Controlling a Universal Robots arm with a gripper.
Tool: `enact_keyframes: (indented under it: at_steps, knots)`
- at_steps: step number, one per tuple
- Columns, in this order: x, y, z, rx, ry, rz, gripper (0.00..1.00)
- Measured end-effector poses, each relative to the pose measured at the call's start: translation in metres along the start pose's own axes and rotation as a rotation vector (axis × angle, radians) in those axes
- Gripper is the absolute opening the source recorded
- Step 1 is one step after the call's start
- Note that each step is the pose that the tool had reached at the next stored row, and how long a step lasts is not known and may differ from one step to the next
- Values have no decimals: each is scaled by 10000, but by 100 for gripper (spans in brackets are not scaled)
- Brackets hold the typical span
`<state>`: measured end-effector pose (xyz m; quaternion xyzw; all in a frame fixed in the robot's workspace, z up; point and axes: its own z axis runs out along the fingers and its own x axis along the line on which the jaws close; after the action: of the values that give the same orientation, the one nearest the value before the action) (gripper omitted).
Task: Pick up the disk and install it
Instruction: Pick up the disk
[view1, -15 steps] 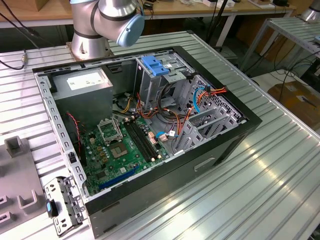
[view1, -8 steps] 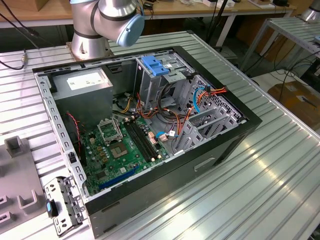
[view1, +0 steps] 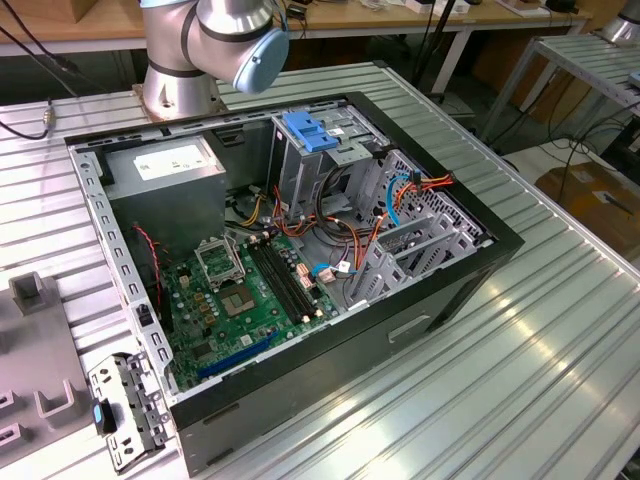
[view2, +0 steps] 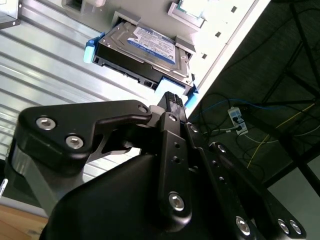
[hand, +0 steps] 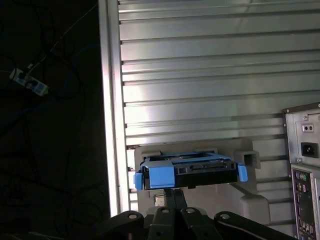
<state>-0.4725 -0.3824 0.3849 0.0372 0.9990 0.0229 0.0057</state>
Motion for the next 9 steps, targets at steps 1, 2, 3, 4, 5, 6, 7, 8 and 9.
enact_keyframes:
  at_steps: [1, 2, 3, 4, 5, 6, 7, 8, 9]
  knots:
    - [0, 0, 0, 0, -1, -1, 11]
    - [0, 0, 0, 0, 0, -2, 11]
    - [0, 0, 0, -1, 0, -2, 11]
    - [0, 0, 0, 0, 0, -6, 11]
    - [0, 0, 0, 0, 0, -7, 11]
    - [0, 0, 0, -1, 0, -8, 11]
    - [0, 0, 0, 0, 1, -13, 11]
    - [0, 0, 0, 0, 1, -18, 11]
    - [0, 0, 0, 0, 1, -26, 11]
